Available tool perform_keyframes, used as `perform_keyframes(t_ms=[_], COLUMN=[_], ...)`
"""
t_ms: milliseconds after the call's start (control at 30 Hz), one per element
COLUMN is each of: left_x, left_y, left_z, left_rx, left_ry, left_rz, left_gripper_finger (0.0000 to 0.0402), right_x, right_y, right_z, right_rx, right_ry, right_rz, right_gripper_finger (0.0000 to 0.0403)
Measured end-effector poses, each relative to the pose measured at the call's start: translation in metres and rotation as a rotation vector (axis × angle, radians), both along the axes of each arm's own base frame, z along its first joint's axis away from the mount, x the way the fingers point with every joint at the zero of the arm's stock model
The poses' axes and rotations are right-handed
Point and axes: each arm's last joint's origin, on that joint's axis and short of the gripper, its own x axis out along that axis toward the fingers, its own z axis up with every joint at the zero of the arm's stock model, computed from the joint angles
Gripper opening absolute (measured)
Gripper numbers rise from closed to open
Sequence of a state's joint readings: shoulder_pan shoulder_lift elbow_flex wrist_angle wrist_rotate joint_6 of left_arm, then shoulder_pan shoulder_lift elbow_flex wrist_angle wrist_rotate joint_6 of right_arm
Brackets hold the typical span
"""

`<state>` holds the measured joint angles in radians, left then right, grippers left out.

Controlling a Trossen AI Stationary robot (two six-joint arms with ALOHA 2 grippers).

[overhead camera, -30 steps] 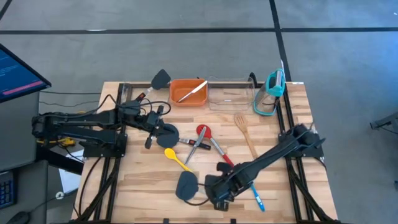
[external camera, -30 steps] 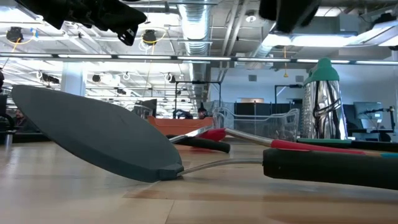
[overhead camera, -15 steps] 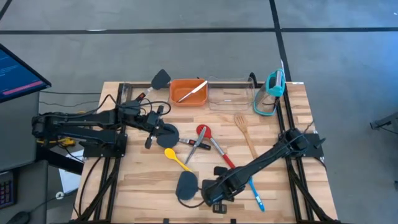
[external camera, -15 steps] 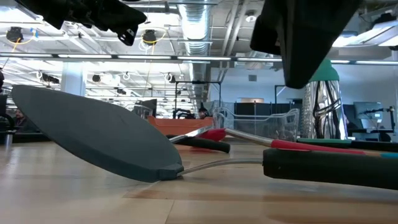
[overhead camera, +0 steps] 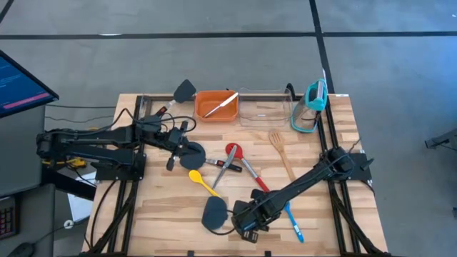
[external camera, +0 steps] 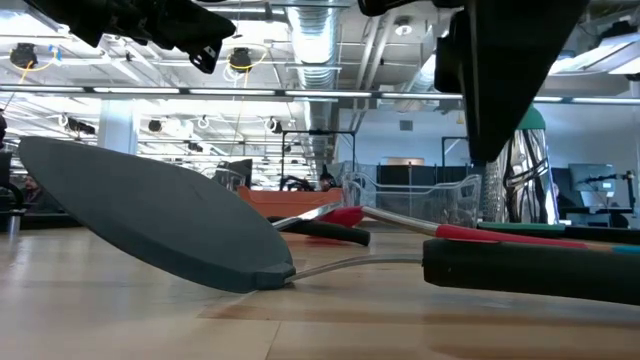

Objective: Pick & Place Kitchen Items
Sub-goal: Put the black spatula into the left transparent bin

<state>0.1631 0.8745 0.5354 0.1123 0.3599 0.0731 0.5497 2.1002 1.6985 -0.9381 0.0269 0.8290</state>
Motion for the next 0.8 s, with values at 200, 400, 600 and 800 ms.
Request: perform_keyframes(t_ms=[200,400,600,800], left_x=[0.000,0.000,0.000,0.000], left_y=[0.000,0.000,0.000,0.000], left_z=[0.000,0.000,-0.001,-0.001], left_rx=[0.000,-0.001,-0.002,-0.005], left_ry=[0.000,0.003,0.007,0.010], left_rz=[0.000,-0.003,-0.003,-0.002], left_gripper_finger=[0.0002,0.0002,0.0002,0.0002], right_x=[-0.009,-0.016,-0.015,-0.018], right_y=[0.010,0.016,0.015,0.013], right_z=[-0.011,-0.019,-0.019,-0.030], right_rx=[-0.002,-0.006,-0.017,-0.047], right_ry=[0.000,0.014,0.000,-0.017], right_rz=[0.041,0.008,0.001,-0.006], right_gripper_finger=[0.0189,0.0195,0.0184,0.0178])
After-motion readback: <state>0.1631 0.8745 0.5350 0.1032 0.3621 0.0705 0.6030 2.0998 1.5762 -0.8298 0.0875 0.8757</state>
